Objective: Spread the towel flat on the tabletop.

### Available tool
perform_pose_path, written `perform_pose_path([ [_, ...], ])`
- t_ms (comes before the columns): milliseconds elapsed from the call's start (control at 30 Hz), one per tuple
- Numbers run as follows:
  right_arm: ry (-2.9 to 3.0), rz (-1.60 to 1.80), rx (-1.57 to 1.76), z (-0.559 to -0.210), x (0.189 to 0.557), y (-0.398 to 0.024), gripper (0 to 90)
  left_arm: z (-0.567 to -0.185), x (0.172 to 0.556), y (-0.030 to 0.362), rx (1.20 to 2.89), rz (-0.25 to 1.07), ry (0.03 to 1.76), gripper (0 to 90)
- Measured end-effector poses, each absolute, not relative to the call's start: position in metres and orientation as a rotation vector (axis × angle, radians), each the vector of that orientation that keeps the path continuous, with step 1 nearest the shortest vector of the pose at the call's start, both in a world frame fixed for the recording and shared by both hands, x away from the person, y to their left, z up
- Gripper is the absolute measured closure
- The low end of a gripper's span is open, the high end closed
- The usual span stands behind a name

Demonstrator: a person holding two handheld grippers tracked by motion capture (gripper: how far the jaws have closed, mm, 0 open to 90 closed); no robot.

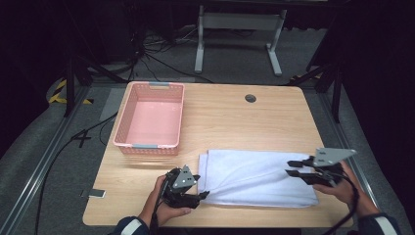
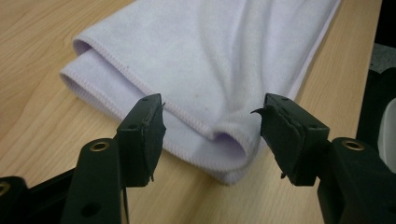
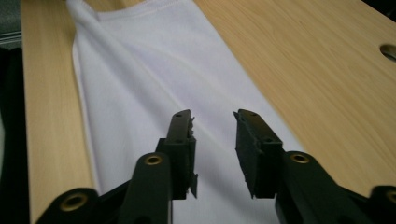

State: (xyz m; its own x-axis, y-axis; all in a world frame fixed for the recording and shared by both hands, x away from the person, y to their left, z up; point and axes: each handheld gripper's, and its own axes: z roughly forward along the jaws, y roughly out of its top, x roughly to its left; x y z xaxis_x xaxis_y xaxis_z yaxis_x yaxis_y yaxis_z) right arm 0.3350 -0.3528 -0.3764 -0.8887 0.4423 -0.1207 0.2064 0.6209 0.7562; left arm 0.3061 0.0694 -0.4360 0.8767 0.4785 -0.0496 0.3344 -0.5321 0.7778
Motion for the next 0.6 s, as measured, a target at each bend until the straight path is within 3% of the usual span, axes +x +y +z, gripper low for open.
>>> perform_pose_path([
  [100, 2.587, 1.146, 0.498, -0.378, 0.361, -0.309, 64.5, -0.440, 0.309, 0.057, 2.205, 0.235, 0.584, 36.2],
  [200, 2.620, 1.089, 0.473, -0.383, 0.382, -0.276, 59.0, -0.444, 0.312, 0.054, 2.186, 0.225, 0.643, 28.5],
  [233, 2.670, 1.070, 0.475, -0.390, 0.403, -0.248, 56.1, -0.444, 0.312, 0.053, 2.190, 0.244, 0.670, 20.4],
  [333, 2.715, 1.053, 0.488, -0.399, 0.426, -0.220, 50.0, -0.451, 0.312, 0.057, 2.207, 0.248, 0.716, 15.9],
  [600, 2.827, 0.974, 0.475, -0.424, 0.454, -0.170, 40.4, -0.463, 0.312, 0.059, 2.253, 0.242, 0.763, 15.9],
])
